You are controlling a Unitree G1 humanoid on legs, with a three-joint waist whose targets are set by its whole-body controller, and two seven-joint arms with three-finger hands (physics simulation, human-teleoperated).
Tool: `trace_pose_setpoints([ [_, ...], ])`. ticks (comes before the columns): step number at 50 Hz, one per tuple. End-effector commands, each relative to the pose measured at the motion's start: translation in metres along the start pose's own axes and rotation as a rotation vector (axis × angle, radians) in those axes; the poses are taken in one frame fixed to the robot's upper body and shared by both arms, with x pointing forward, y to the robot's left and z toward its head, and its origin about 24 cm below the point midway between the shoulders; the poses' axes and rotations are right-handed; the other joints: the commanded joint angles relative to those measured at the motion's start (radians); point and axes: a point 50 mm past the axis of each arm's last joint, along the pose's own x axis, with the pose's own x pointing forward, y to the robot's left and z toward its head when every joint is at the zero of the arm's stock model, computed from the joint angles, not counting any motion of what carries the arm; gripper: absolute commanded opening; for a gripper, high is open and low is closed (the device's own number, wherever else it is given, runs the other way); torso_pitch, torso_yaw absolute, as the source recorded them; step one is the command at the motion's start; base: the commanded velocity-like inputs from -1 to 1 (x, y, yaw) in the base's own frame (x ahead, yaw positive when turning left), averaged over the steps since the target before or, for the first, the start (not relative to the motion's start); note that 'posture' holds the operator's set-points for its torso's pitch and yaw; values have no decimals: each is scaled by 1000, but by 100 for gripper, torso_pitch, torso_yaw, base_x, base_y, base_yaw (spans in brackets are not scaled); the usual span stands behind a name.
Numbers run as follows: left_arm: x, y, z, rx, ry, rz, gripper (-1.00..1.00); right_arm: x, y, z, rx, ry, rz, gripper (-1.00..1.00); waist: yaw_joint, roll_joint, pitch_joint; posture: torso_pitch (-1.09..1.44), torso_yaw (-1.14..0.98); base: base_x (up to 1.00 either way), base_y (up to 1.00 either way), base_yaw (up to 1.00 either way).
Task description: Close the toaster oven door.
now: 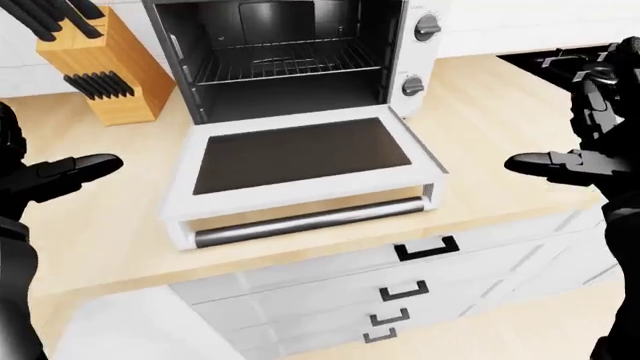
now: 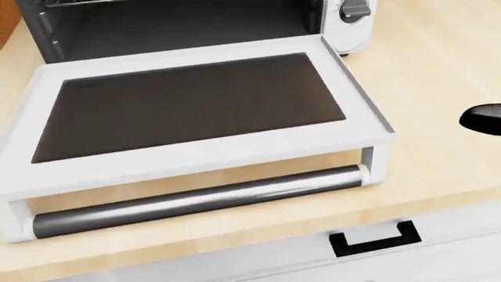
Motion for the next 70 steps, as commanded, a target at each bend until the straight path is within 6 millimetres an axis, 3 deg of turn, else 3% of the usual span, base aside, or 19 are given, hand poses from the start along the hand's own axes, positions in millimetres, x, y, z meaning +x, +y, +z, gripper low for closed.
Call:
trace_pose_setpoints([
  [1, 0, -1, 13, 7, -64, -5, 100, 0, -2, 14, -17, -68, -4, 100, -1, 17, -18, 0, 0, 17, 13, 0],
  [2, 0, -1, 12, 7, -63, -6, 100, 0, -2, 14, -17, -68, -4, 100, -2, 16, -12, 0, 0, 16, 12, 0],
  [5, 0, -2, 13, 8, -64, -8, 100, 0, -2, 13, -18, -67, -5, 100, 6, -12, -20, 0, 0, 17, 13, 0],
  [10, 0, -1, 13, 8, -66, -7, 100, 0, -3, 15, -18, -71, -8, 100, 12, -60, -11, 0, 0, 17, 10, 0],
  [13, 0, -1, 13, 7, -66, -6, 100, 1, -4, 14, -17, -71, -15, 100, 15, -120, -27, 0, 0, 17, 3, 0],
  [14, 0, -1, 13, 8, -67, -6, 100, 1, -4, 13, -23, -71, -17, 100, 11, -87, -18, 0, 0, 15, 0, 0],
  [15, 0, -1, 13, 9, -66, -6, 100, 2, -5, 13, -23, -72, -23, 100, 9, -83, 3, 0, 0, 0, 0, 0],
  [17, 0, -1, 13, 8, -67, -5, 100, 2, -5, 13, -22, -76, -26, 100, 3, -60, -12, 0, 0, 0, 0, 0],
  [21, 1, -1, 13, 9, -67, -2, 100, 2, -5, 15, -13, -82, -31, 100, 3, -58, -21, 0, 0, 0, 0, 0],
  [37, 1, 0, 15, 4, -75, 10, 100, 11, -5, 24, -21, -76, -29, 100, 2, -59, -10, 0, 0, 0, 0, 0],
  [61, 4, 37, -6, 42, -15, 159, 100, 52, 10, 21, -131, -26, 42, 100, -1, -48, -2, 0, 0, 0, 0, 0],
  [70, 4, 40, -7, 35, -12, 170, 100, 68, 14, 19, -164, -7, 59, 100, 0, -43, -8, 0, 0, 0, 0, 0],
])
